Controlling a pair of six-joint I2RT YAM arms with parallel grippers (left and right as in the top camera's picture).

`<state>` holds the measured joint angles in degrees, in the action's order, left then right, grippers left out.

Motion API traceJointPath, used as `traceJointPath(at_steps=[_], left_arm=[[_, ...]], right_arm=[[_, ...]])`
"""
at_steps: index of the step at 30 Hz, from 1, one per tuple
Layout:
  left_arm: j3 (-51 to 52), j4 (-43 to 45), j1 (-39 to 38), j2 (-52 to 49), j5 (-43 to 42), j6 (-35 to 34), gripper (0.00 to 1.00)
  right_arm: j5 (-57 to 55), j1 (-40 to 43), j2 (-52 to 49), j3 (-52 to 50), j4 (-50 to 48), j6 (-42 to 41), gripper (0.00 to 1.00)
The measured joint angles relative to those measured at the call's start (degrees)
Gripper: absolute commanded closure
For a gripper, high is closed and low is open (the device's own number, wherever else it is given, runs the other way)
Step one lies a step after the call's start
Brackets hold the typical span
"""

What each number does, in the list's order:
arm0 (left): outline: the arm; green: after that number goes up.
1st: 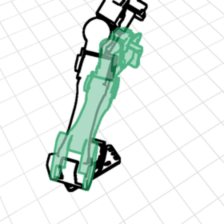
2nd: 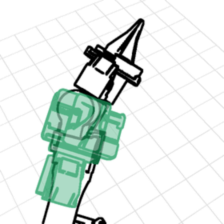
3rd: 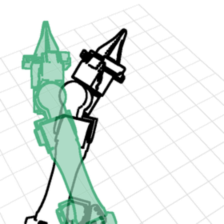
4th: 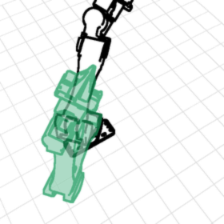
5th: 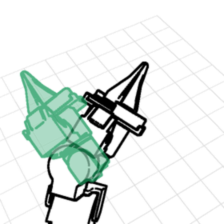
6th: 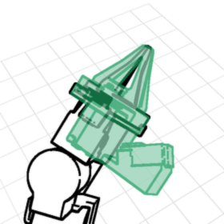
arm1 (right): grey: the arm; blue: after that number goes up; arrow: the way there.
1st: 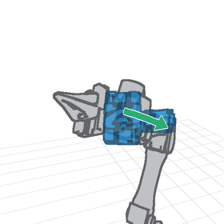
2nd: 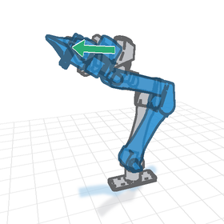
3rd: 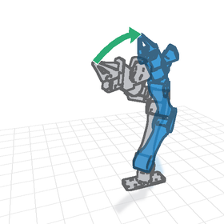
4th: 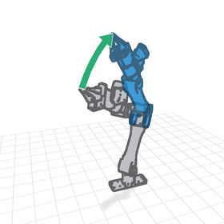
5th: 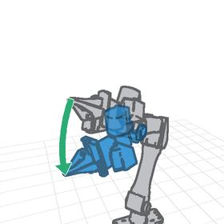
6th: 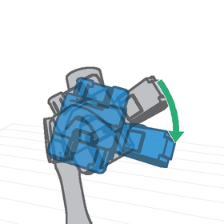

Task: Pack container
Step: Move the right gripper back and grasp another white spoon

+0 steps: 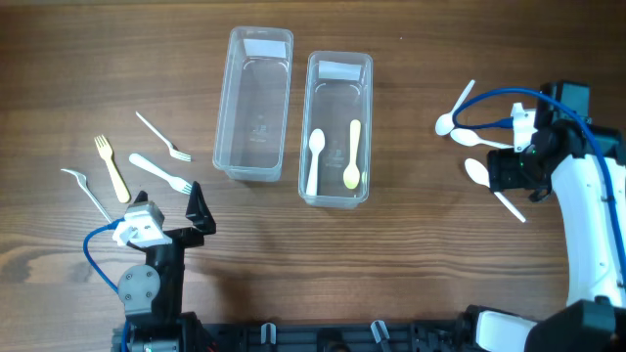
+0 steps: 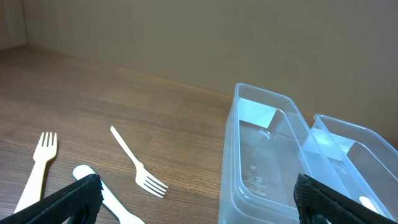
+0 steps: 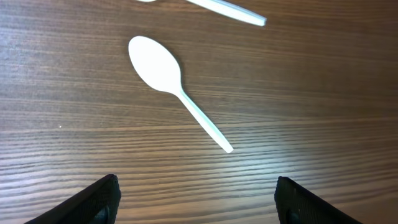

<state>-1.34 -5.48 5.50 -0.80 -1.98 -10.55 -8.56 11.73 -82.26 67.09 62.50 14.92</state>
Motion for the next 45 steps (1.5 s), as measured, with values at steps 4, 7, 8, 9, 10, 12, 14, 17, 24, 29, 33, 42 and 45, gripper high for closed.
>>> traceJointPath(at_steps=[4, 7, 8, 9, 10, 12, 14, 17, 24, 29, 33, 42, 45], left_arm=[[0.0, 0.0, 0.02, 0.0, 0.0, 0.0, 0.0], [0.0, 0.02, 0.02, 0.0, 0.0, 0.0, 0.0], [0.0, 0.02, 0.02, 0.0, 0.0, 0.0, 0.0], [0.0, 0.0, 0.02, 0.0, 0.0, 0.0, 0.0], [0.0, 0.0, 0.02, 0.0, 0.0, 0.0, 0.0], [0.0, 0.0, 0.0, 0.0, 0.0, 0.0, 0.0], [0.0, 0.0, 0.0, 0.0, 0.0, 0.0, 0.0], [0.0, 0.0, 0.02, 0.0, 0.0, 0.0, 0.0], [0.0, 0.02, 0.02, 0.0, 0.0, 0.0, 0.0], [0.0, 0.02, 0.02, 0.0, 0.0, 0.0, 0.0], [0.0, 0.02, 0.02, 0.0, 0.0, 0.0, 0.0], [0.0, 0.02, 0.02, 0.0, 0.0, 0.0, 0.0], [0.0, 0.0, 0.0, 0.0, 0.0, 0.0, 0.0]], right_arm=[[0.7, 0.0, -1.81, -2.58, -3.56, 0.42, 0.19], [0.87, 0.0, -2.89, -5.97, -8.39, 0.44, 0.17], [1.03, 0.0, -3.17, -7.37, -10.19, 0.44, 0.17], [1.07, 0.0, -3.32, -8.52, -11.63, 0.44, 0.16], [1.07, 0.0, -3.56, -9.62, -12.98, 0.44, 0.14], [1.36, 0.02, -4.28, -11.41, -15.37, 0.48, 0.11], [2.84, 0.02, -5.73, -12.22, -16.04, 0.96, 0.12], [3.96, 0.02, -7.63, -12.26, -16.09, 1.81, 0.21], [4.74, 0.02, -11.34, -12.26, -18.75, 0.94, 0.25], [5.11, 0.13, -11.34, -12.28, -23.3, -0.52, 0.18], [5.18, 1.22, -11.34, -12.28, -25.24, -0.76, 0.17], [6.51, 4.98, -17.66, -12.28, -25.77, -0.68, 0.2], [8.92, 5.05, -19.02, -11.96, -26.16, -0.2, 0.38]])
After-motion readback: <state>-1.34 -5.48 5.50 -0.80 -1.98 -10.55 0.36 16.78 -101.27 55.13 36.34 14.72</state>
